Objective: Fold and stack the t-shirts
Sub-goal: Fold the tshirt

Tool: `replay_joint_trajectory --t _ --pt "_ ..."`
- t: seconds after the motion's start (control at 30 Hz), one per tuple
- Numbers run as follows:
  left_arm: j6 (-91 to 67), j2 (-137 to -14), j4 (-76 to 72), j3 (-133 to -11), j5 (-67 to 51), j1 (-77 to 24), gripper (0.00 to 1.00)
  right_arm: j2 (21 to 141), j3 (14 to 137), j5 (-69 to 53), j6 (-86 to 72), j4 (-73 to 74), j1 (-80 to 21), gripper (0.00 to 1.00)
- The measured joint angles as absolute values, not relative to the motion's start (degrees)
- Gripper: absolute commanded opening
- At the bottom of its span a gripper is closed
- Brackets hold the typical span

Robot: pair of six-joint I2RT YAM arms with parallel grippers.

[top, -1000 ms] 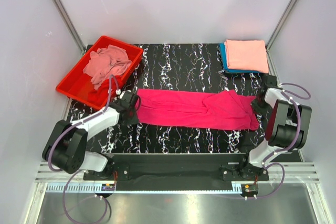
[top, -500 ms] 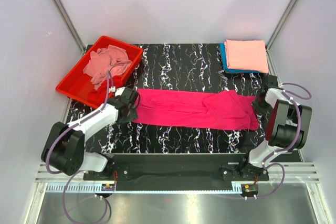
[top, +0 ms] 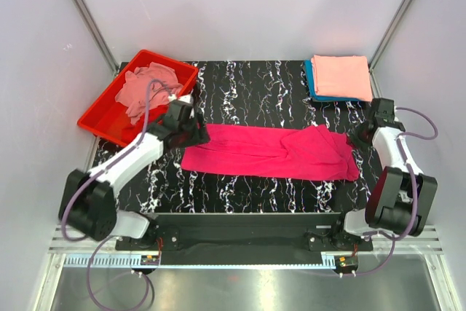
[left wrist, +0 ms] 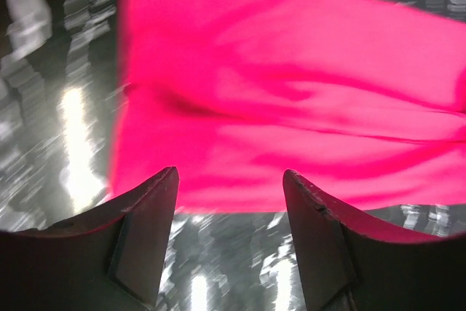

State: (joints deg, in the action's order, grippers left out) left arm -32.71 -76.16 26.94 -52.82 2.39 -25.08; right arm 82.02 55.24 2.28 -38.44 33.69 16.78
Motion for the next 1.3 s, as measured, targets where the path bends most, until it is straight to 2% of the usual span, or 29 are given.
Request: replay_joint_trajectory --t 0.2,0.33,0.4,0.5,0.73,0.8,0.9,1.03,1.1,1.2,1.3 --pt "-32.5 -86.2 22.4 -53.3 -3.4 -26.2 0.64 78.2 51.0 -3.4 -40.9 33.7 11.9 0.00" --pt "-33.7 -87.2 23.2 -49.8 -2.7 -26.6 0.64 76.0 48.2 -4.4 -41.4 34.0 11.7 0.03" --pt "-34.8 -87.2 23.4 -48.0 -1.6 -26.5 0.64 74.0 48.0 -5.6 -41.2 34.3 11.8 0.09" --pt "-36.9 -86.5 22.9 -45.4 0.2 -26.5 0.64 72.6 48.9 -7.0 -39.7 35.0 11.8 0.09" --pt "-44.6 -78.7 21.7 -38.0 4.0 -26.6 0.64 71.8 49.2 -8.8 -38.4 37.5 11.8 0.13" --pt "-46.7 -76.6 23.0 -36.6 4.9 -26.6 0.64 72.0 49.2 -9.5 -38.5 38.0 11.8 0.16" --pt "-50.3 -73.2 26.3 -34.8 6.6 -26.6 0.64 73.4 49.1 -10.1 -40.1 38.6 11.8 0.31" --pt "-55.4 -65.6 33.8 -32.6 8.6 -26.9 0.66 74.6 46.9 -8.1 -47.4 38.5 11.7 0.32" --pt "-57.4 -59.2 37.5 -32.8 9.2 -27.1 0.68 74.4 44.7 -6.5 -53.3 38.2 11.3 0.40" --pt "-58.3 -51.8 42.0 -36.6 10.0 -27.2 0.69 73.5 41.8 -4.1 -62.9 37.5 9.3 0.41" --pt "-56.5 -51.0 44.0 -44.2 11.0 -27.2 0.69 73.1 41.8 -1.5 -70.3 37.3 6.6 0.45"
